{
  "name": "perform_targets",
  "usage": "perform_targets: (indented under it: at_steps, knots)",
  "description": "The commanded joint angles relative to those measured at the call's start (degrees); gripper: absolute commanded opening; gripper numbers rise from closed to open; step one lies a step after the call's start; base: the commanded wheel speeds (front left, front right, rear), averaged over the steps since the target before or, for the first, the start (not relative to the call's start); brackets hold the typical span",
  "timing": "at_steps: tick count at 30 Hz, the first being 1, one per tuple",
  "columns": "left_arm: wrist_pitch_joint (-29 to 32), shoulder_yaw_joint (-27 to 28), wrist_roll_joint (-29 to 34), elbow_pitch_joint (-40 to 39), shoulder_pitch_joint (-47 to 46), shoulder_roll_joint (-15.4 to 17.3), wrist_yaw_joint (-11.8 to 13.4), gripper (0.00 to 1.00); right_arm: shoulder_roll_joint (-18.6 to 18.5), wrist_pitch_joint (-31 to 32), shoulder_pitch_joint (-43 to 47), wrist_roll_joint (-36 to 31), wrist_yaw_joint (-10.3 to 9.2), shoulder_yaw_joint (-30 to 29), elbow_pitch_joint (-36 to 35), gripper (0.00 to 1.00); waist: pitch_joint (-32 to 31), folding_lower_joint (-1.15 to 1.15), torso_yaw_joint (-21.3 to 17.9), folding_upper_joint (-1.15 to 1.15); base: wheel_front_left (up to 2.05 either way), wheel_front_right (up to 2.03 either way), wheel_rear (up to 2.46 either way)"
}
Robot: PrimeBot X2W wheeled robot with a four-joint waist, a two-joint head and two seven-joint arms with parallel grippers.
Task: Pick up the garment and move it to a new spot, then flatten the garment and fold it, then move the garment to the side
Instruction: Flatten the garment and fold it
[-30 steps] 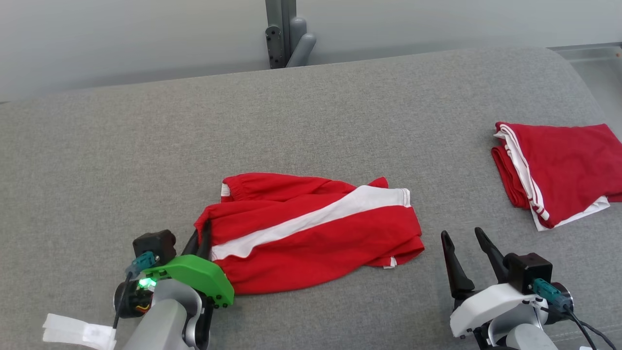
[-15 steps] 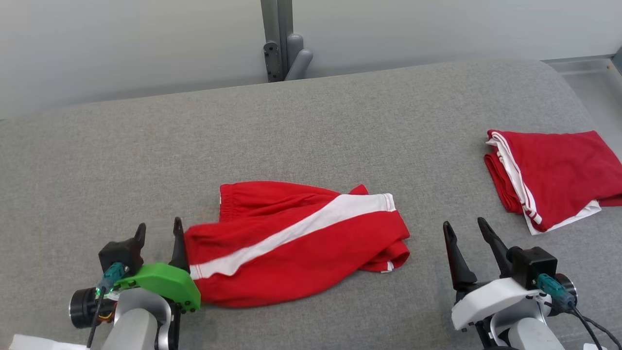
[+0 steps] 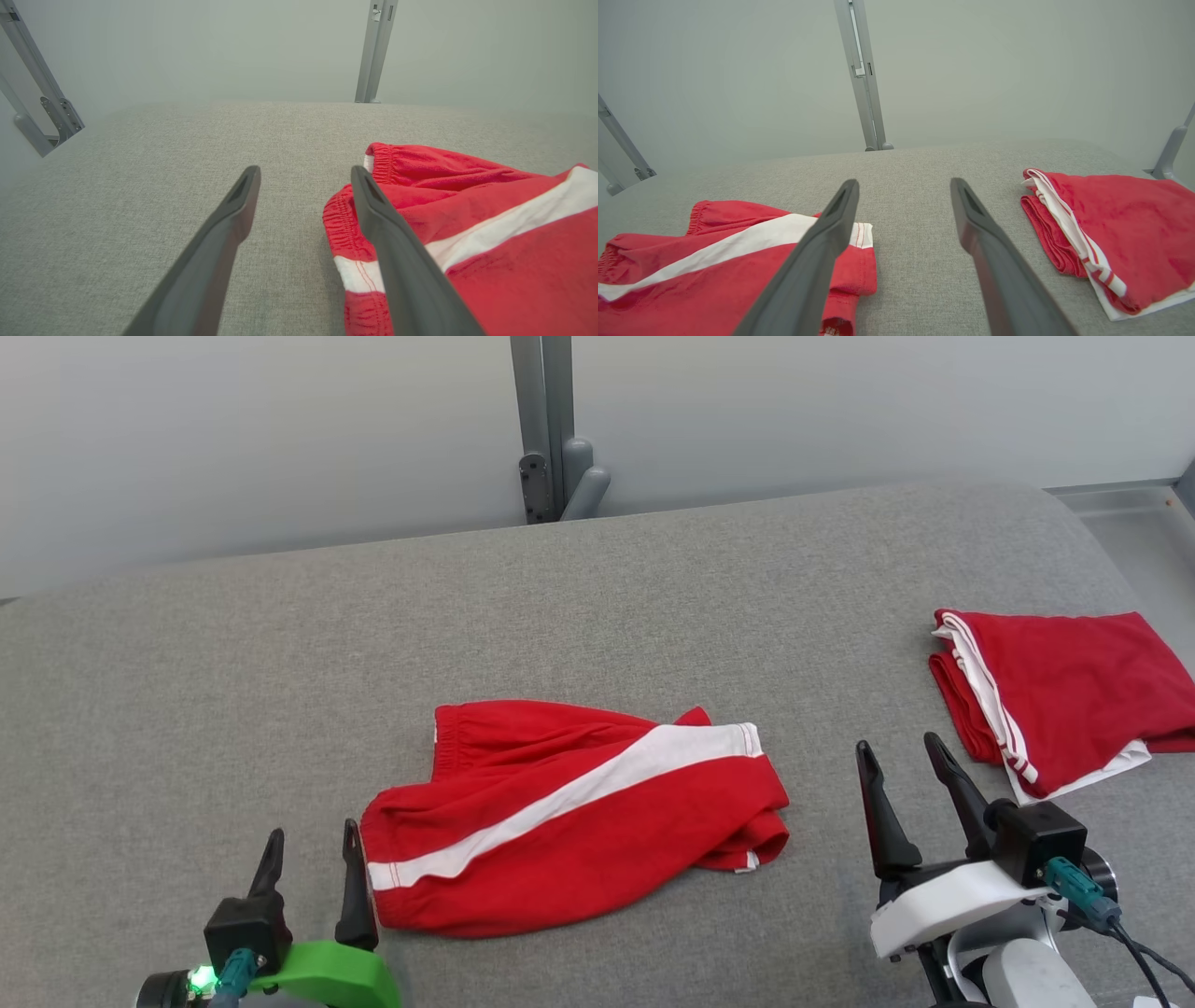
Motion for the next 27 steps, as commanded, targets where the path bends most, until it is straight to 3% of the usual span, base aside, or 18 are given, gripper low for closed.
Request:
perform_targets:
  at_steps: [1, 12, 20, 27]
  knots:
    - [0.0, 0.2, 0.7, -0.6, 1.4, -0.4, -0.4, 1.0, -0.2, 0.0, 1.2, 0.0, -0.12, 0.0, -0.3, 1.0, -0.2, 0.0, 0.0, 0.0, 0.0, 0.0, 0.0]
    - [0.0, -0.3, 3.1, -2.0, 5.5, -1.1, -1.7, 1.0, -0.2, 0.0, 2.2, -0.7, -0.12, 0.4, 0.1, 1.0, -0.5, 0.0, 0.2, 0.0, 0.0, 0.0, 0.0]
    - [0.0, -3.0, -3.7, 2.0, 2.8, -1.2, -5.1, 1.0, -0.2, 0.0, 1.6, -0.6, -0.12, 1.1, 0.9, 1.0, 1.2, 0.0, 0.3, 0.0, 0.0, 0.0, 0.0]
    - [0.0, -4.4, -9.7, 5.4, 0.4, -1.1, -6.4, 1.0, -0.2, 0.0, 1.0, -0.7, -0.12, 1.7, 1.4, 1.0, 2.8, 0.0, -0.3, 0.0, 0.0, 0.0, 0.0]
